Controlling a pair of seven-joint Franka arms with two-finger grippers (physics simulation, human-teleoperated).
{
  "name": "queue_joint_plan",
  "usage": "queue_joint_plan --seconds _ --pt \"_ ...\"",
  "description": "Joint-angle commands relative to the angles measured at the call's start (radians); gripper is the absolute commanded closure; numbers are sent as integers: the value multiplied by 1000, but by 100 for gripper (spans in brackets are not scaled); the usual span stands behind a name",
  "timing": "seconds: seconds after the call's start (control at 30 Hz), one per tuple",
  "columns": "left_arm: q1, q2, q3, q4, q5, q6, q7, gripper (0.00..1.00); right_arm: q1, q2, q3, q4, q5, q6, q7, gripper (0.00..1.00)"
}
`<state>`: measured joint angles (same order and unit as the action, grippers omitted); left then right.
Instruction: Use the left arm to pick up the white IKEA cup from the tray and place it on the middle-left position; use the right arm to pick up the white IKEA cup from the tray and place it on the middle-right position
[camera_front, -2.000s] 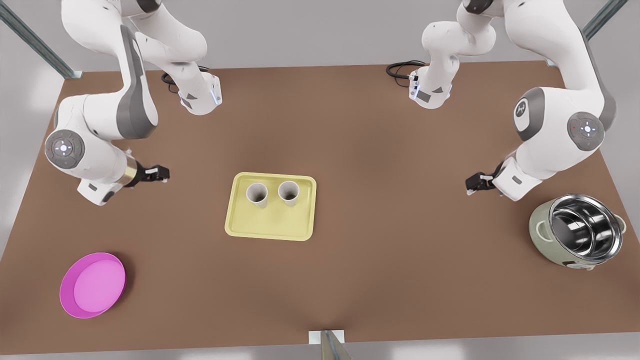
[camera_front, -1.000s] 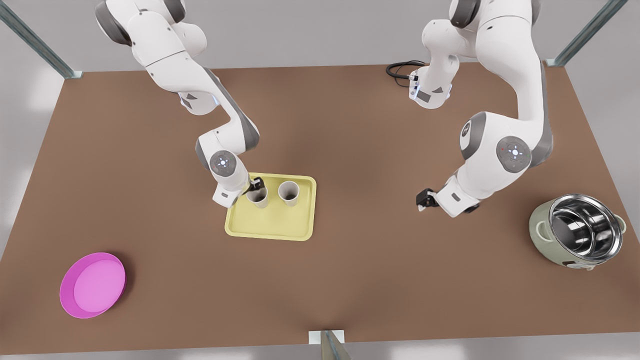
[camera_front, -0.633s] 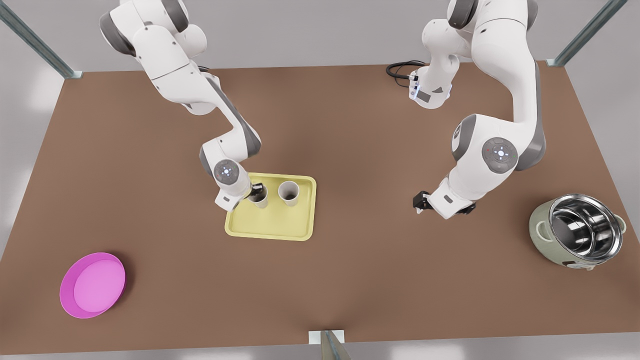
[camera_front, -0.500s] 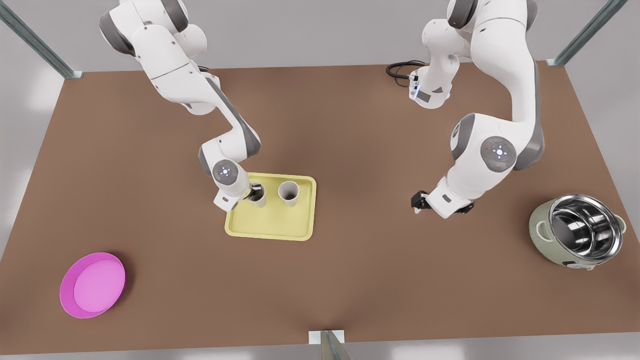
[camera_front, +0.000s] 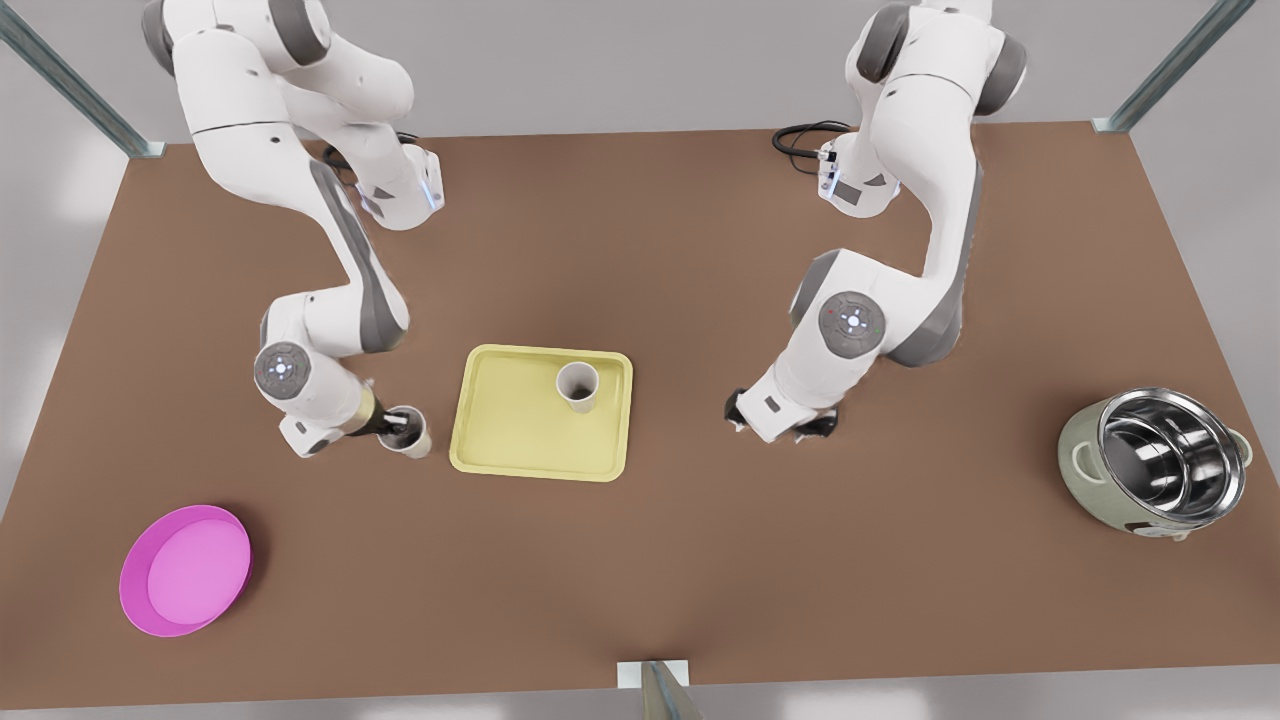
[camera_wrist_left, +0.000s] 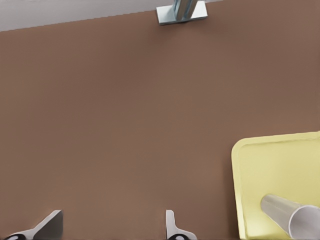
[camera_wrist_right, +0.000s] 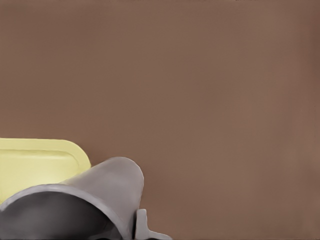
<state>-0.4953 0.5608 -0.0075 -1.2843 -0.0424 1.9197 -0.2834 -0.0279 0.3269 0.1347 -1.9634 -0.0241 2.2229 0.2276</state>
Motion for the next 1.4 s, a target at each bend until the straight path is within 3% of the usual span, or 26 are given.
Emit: queue_joint_plan --seconds 0.0,0.17,0.43,0.47,0.5,0.53,0.6,1.1,1.2,1.23,1.27,1.3,1.37 --pt "-46 30 0 5 32 81 -414 0 -72 3 0 3 -22 -28 -387 87" --pt "-170 125 1 30 93 120 -668 0 -172 72 0 49 -28 -15 -547 87" --pt "-315 116 -2 -24 88 117 -749 0 -187 162 -3 106 -28 -17 -547 80" --pt "-339 122 0 -53 93 131 -751 0 -187 162 -3 106 -28 -17 -547 65" --pt "-341 123 0 -44 84 165 -751 0 -187 167 -3 110 -26 -17 -547 42" --pt "-338 126 1 -38 82 177 -749 0 -205 167 -3 110 -28 -19 -550 0" --pt "-347 146 1 -38 92 259 -784 0 -213 170 -3 112 -23 -17 -576 0" --pt "-398 298 6 -21 159 377 -829 0 -221 141 -3 115 -20 -97 -577 0" --pt "-398 304 6 -20 157 392 -839 0 -219 107 -1 181 -19 -239 -574 0" --pt "-398 306 6 -20 157 412 -852 3 -213 107 3 268 -20 -359 -564 0" --pt "-398 306 6 -18 157 412 -861 15 -211 107 11 330 -20 -434 -565 0" --pt "-398 306 6 -18 157 412 -866 38 -211 107 31 399 -20 -512 -559 0" --pt "-398 306 6 -18 157 412 -866 59 -205 14 51 446 -28 -614 -496 0"
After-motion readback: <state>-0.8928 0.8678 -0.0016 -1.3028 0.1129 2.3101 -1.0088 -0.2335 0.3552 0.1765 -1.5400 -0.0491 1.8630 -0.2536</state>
